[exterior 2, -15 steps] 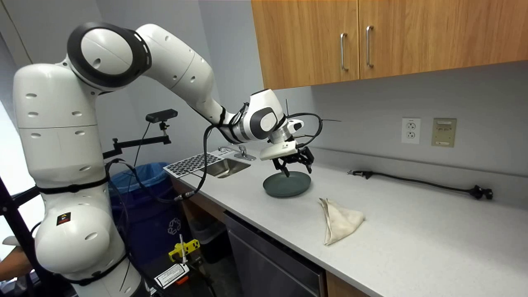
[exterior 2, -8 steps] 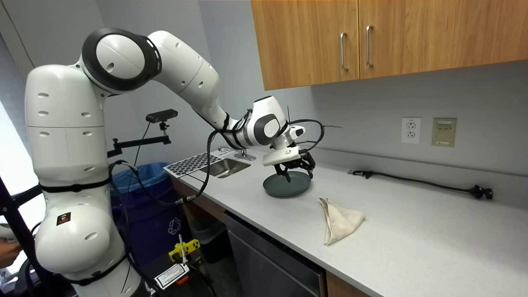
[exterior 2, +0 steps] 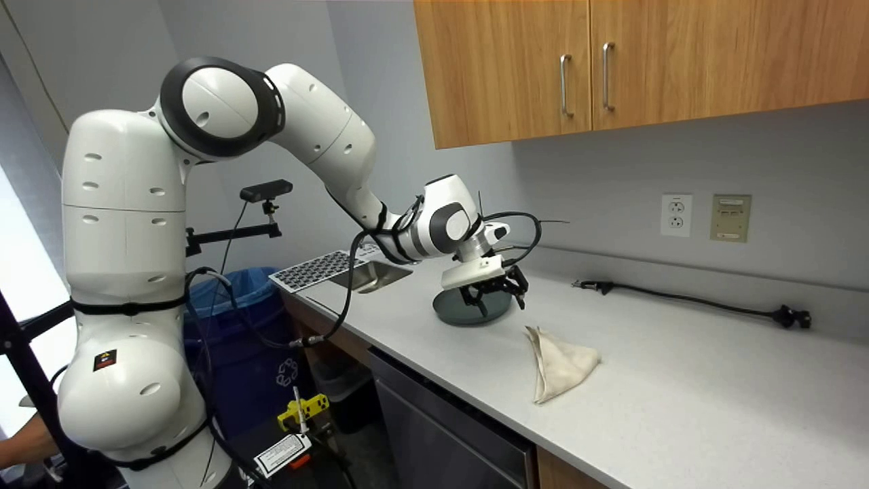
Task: Unfold the cloth on the counter
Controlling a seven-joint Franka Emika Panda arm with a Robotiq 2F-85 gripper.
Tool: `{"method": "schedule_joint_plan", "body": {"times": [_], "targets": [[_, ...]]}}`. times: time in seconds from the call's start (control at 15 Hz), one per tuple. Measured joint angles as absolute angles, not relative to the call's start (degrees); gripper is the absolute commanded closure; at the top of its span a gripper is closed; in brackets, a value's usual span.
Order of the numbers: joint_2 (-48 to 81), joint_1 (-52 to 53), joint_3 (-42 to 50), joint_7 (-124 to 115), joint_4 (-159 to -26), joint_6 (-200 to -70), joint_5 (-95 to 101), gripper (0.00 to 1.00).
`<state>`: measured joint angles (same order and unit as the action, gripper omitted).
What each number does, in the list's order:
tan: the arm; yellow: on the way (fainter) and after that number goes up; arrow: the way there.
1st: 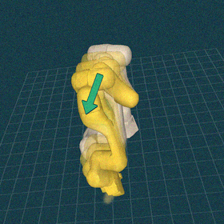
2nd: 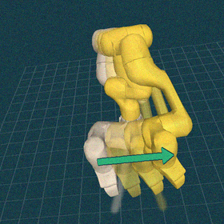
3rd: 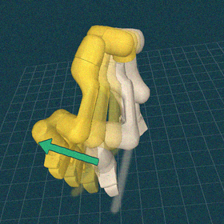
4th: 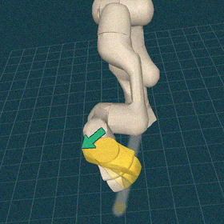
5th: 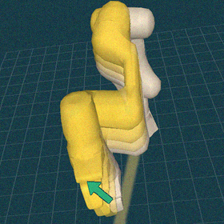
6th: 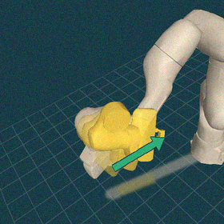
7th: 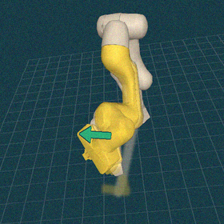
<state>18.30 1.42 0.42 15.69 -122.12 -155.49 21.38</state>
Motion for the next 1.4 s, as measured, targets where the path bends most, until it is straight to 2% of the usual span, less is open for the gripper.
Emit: {"method": "schedule_joint_plan", "body": {"times": [0.4,1.4], "targets": [[24.3,3.94,2.9,14.7,-118.14,-160.55,29.4,0.0],[36.84,5.82,7.32,14.7,-105.63,-160.81,31.82,0.0]]}}
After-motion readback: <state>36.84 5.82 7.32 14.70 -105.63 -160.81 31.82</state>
